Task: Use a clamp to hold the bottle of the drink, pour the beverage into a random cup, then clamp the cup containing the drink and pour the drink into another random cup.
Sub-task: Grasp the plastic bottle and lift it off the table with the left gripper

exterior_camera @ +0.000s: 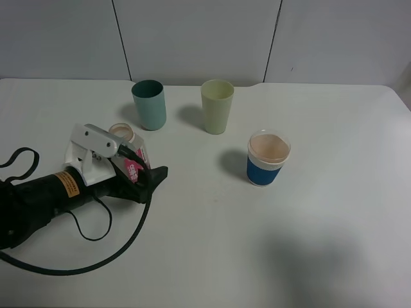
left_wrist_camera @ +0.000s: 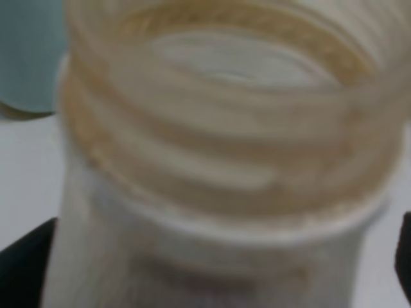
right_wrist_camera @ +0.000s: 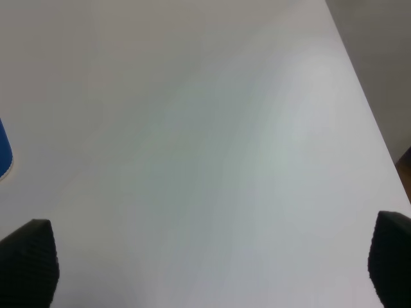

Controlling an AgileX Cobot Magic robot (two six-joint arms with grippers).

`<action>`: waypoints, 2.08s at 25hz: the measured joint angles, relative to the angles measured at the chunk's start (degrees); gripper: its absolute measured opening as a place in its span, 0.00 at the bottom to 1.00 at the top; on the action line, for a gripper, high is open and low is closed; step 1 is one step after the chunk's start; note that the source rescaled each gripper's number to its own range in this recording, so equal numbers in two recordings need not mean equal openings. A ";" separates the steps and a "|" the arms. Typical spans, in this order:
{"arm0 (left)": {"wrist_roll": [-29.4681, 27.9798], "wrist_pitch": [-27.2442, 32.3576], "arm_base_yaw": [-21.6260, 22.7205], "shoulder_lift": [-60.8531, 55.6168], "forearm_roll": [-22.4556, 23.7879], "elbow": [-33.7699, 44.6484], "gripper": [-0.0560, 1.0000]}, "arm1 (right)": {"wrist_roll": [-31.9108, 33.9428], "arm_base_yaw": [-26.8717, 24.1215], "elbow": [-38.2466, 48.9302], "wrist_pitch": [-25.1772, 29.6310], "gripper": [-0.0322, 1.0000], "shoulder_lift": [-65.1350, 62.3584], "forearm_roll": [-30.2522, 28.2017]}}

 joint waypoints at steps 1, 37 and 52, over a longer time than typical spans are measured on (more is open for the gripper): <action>0.00 0.00 0.00 0.46 0.00 -0.35 1.00 | 0.00 0.00 0.00 0.00 0.90 0.00 0.00; 6.01 3.89 -2.27 -2.18 -23.02 -0.67 0.10 | 0.00 0.00 0.00 0.00 0.90 0.00 0.00; 53.42 5.01 -17.87 -4.61 -73.24 -10.65 0.10 | 0.00 0.00 0.00 0.00 0.90 0.00 0.00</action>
